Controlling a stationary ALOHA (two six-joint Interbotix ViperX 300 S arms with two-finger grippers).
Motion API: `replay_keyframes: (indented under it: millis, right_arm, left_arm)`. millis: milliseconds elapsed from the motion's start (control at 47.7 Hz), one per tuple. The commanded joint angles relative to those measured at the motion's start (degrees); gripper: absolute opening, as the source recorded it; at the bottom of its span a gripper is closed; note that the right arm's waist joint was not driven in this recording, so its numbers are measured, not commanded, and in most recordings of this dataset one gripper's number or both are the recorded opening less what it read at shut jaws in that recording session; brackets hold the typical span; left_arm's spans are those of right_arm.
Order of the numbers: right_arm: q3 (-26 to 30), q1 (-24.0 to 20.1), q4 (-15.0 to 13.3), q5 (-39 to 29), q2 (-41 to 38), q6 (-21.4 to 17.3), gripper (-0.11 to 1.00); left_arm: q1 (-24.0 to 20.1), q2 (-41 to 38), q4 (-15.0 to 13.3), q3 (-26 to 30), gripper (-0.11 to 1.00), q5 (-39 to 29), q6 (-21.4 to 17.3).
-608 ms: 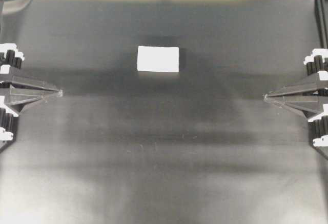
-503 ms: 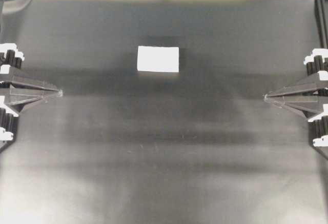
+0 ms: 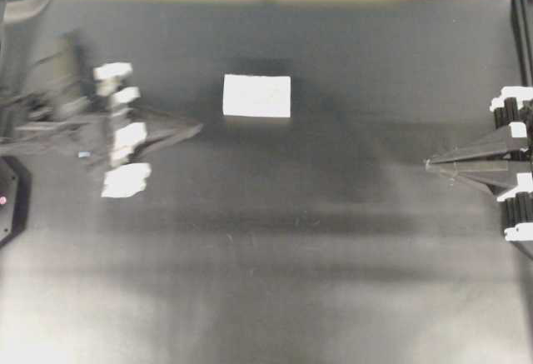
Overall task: Push the sponge with the left arm to wipe the table.
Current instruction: 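Reach the left gripper over the white sponge and close on it, then drag the gripped sponge with the left gripper toward the near-left table corner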
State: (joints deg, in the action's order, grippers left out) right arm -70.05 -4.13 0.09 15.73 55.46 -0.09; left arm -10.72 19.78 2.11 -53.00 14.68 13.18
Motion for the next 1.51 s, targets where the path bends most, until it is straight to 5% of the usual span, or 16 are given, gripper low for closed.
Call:
replay_keyframes:
  millis: [0, 126, 294, 377, 587, 881, 1488]
  right_arm:
    - [0.3, 0.0, 0.1, 0.3, -0.4, -0.5, 0.00]
    - [0.0, 0.0, 0.1, 0.3, -0.4, -0.5, 0.00]
    - [-0.4, 0.0, 0.1, 0.3, -0.4, -0.5, 0.00]
    - [-0.5, 0.0, 0.1, 0.3, -0.4, -0.5, 0.00]
    - [-1.1, 0.0, 0.1, 0.3, -0.3, -0.5, 0.00]
    - [-1.6, 0.0, 0.1, 0.3, -0.2, -0.3, 0.00]
    - [-2.1, 0.0, 0.1, 0.3, -0.1, 0.0, 0.00]
  left_arm:
    - [-1.5, -7.9, 0.3, 6.0, 0.01, 0.0, 0.9]
    - [-3.5, -15.8, 0.3, 11.8, 0.16, -1.9, 2.5]
    - [-6.9, -24.8, 0.3, 19.4, 0.63, -6.3, 4.9]
    - [-8.9, -28.7, 0.3, 22.5, 0.77, -7.7, 5.8]
    - [-11.5, -35.3, 0.3, 26.5, 0.67, -8.9, 7.8]
    - [-13.3, -37.3, 0.3, 26.3, 0.67, -9.0, 8.3]
    - [-8.6, -33.7, 0.3, 19.9, 0.67, -11.6, 11.9]
